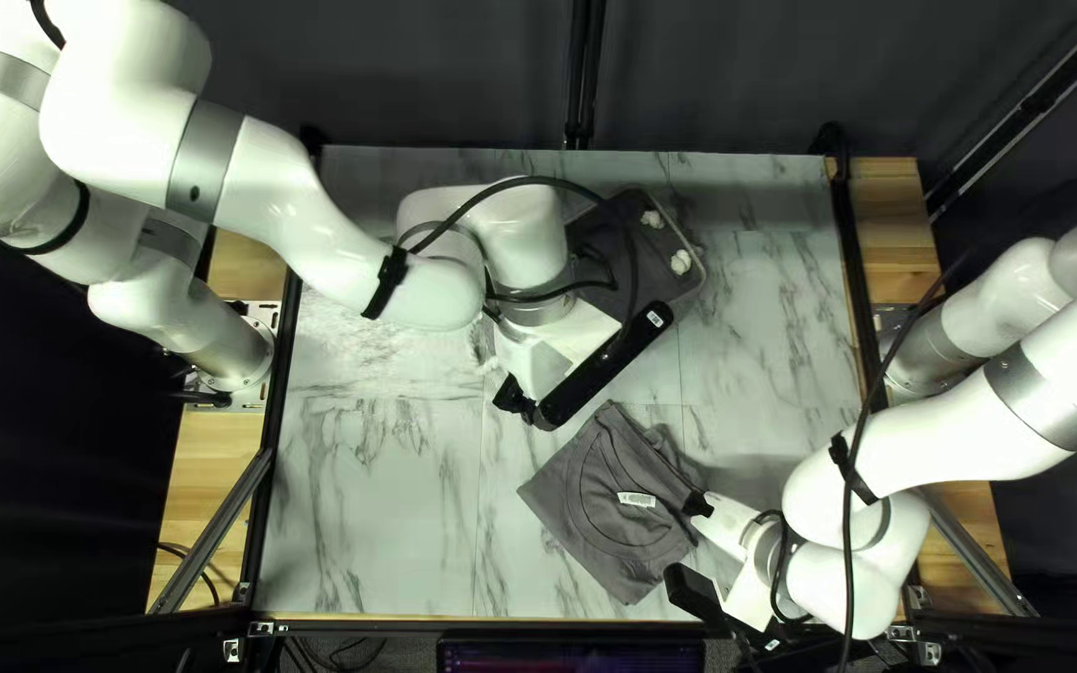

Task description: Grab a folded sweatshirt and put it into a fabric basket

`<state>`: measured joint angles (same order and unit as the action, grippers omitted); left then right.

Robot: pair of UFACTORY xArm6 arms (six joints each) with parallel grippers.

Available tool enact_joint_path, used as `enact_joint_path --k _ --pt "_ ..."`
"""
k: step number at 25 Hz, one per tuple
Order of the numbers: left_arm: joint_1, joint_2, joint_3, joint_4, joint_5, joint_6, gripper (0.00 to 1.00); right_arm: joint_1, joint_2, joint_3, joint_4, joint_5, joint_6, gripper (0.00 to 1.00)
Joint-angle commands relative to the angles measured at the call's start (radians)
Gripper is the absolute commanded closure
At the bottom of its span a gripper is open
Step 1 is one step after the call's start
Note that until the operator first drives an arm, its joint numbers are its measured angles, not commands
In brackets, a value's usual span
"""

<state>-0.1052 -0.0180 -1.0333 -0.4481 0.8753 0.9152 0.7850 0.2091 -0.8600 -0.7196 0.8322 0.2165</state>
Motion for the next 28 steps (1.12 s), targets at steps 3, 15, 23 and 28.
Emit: enact_joint_path --k 3,15,23,28 --pt "-0.021 0.017 0.009 0.062 -0.062 -0.1 0.0 -0.003 0.019 -0.025 0.015 0.003 -0.023 1.0" --pt "-0.079 0.294 -0.181 0.155 -0.122 -0.125 0.0 0.005 0.007 -0.019 0.025 0.012 -0.037 1.0" --pt "-0.058 0.399 -0.242 0.055 -0.121 0.056 0.0 0.015 0.002 -0.019 0.03 0.024 -0.044 1.0" --pt "-0.057 0.438 -0.238 0.01 -0.157 0.127 0.0 0.019 -0.002 -0.014 0.03 0.027 -0.044 1.0"
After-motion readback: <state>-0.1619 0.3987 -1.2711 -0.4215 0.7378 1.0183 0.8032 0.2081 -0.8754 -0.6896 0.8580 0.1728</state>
